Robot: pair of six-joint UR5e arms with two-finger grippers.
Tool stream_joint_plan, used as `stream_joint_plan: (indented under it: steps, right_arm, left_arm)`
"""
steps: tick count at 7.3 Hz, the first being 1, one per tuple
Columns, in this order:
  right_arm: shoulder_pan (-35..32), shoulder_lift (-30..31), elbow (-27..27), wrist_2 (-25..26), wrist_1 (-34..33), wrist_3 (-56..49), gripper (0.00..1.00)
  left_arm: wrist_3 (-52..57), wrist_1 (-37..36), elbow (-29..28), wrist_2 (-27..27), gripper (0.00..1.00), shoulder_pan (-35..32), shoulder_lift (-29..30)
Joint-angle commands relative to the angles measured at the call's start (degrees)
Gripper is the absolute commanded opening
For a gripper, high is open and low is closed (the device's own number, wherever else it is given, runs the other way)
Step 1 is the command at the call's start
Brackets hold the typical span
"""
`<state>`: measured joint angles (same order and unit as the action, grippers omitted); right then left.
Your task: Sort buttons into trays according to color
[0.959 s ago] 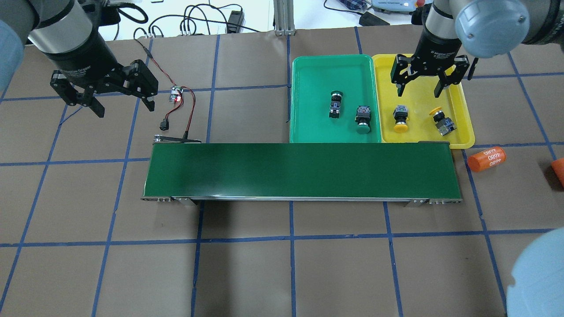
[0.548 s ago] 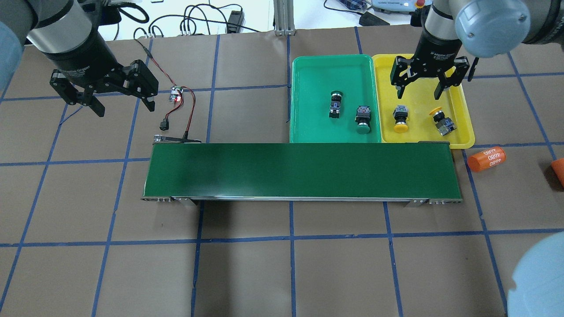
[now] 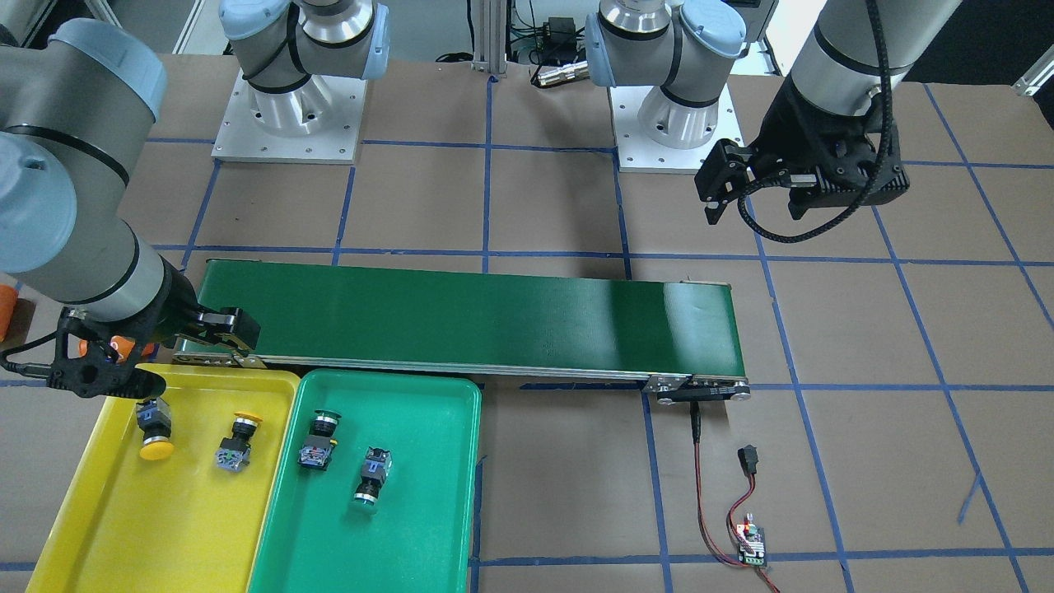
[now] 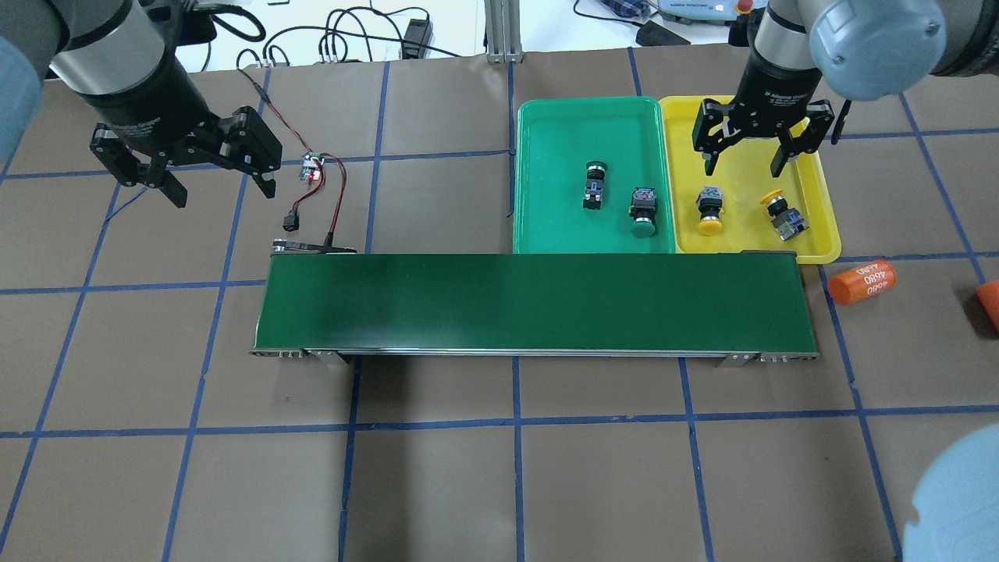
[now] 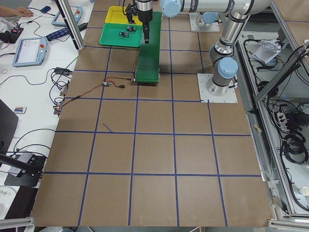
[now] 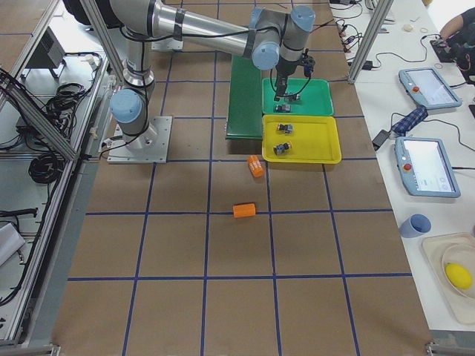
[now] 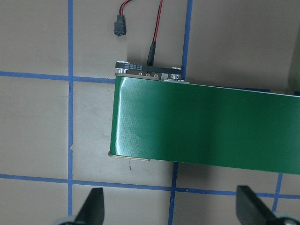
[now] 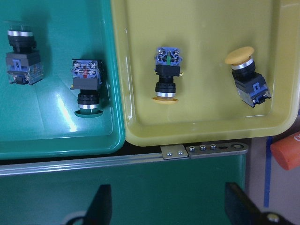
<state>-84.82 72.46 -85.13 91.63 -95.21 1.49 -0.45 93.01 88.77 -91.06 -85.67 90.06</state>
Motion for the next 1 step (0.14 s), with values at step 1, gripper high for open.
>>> stream_joint_plan:
  steps: [1]
  right_arm:
    - [0.0, 0.0, 0.0, 0.0, 1.5, 0.0, 0.87]
  left_arm:
    - [0.0, 0.2, 0.0, 0.0, 1.0, 0.1, 0.0]
